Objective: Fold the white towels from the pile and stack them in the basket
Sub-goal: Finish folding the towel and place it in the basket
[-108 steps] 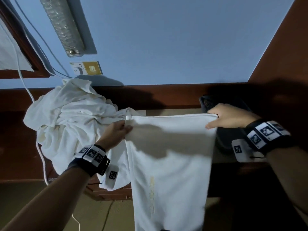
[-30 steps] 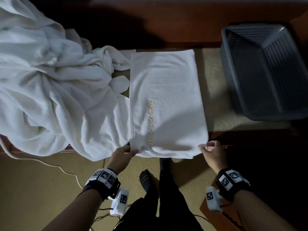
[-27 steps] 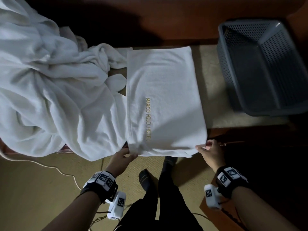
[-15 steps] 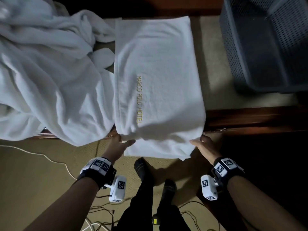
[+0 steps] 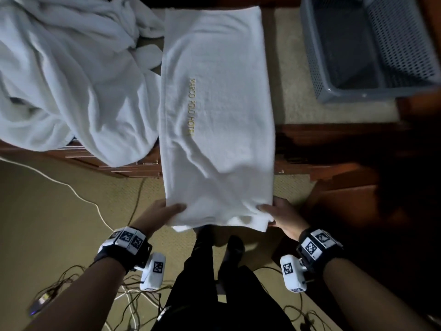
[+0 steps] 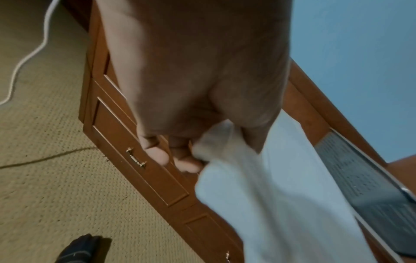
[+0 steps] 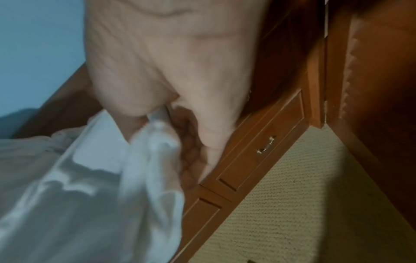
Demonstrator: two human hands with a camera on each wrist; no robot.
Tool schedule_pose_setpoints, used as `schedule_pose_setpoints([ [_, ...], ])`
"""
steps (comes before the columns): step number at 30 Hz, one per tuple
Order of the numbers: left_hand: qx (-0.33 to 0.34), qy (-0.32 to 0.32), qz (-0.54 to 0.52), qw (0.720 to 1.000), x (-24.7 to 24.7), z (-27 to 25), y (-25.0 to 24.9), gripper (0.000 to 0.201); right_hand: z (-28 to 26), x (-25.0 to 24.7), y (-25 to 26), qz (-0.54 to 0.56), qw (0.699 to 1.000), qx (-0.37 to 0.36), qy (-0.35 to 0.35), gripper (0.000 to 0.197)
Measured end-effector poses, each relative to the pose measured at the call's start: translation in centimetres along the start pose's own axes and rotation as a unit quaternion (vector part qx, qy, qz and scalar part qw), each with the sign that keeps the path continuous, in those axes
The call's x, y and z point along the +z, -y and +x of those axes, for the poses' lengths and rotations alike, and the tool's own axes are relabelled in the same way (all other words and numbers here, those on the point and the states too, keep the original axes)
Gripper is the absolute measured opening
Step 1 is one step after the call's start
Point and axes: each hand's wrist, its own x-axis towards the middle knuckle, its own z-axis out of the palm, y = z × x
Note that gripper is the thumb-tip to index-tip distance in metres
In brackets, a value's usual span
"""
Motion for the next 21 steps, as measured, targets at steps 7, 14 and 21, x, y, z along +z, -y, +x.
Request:
schedule_pose_setpoints([
  [7, 0.050, -0.139, -0.186, 0.971, 1.7, -6.3, 0.3, 0.041, -6.7, -0.9, 1.6, -0.017, 0.981, -0.141, -0.136, 0.025],
  [14, 0.127, -0.160, -0.147, 0.968, 1.8, -9.6, -2.6, 0.037, -10.4, -2.5, 3.9, -0.072, 0.977, -0.195, -0.051, 0.017],
  [21, 0.086, -0.155, -0.179, 0.968, 2.0, -10.2, -3.4, 0.023, -9.9, -2.7, 2.8, -0.162, 0.938, -0.261, -0.162, 0.043],
])
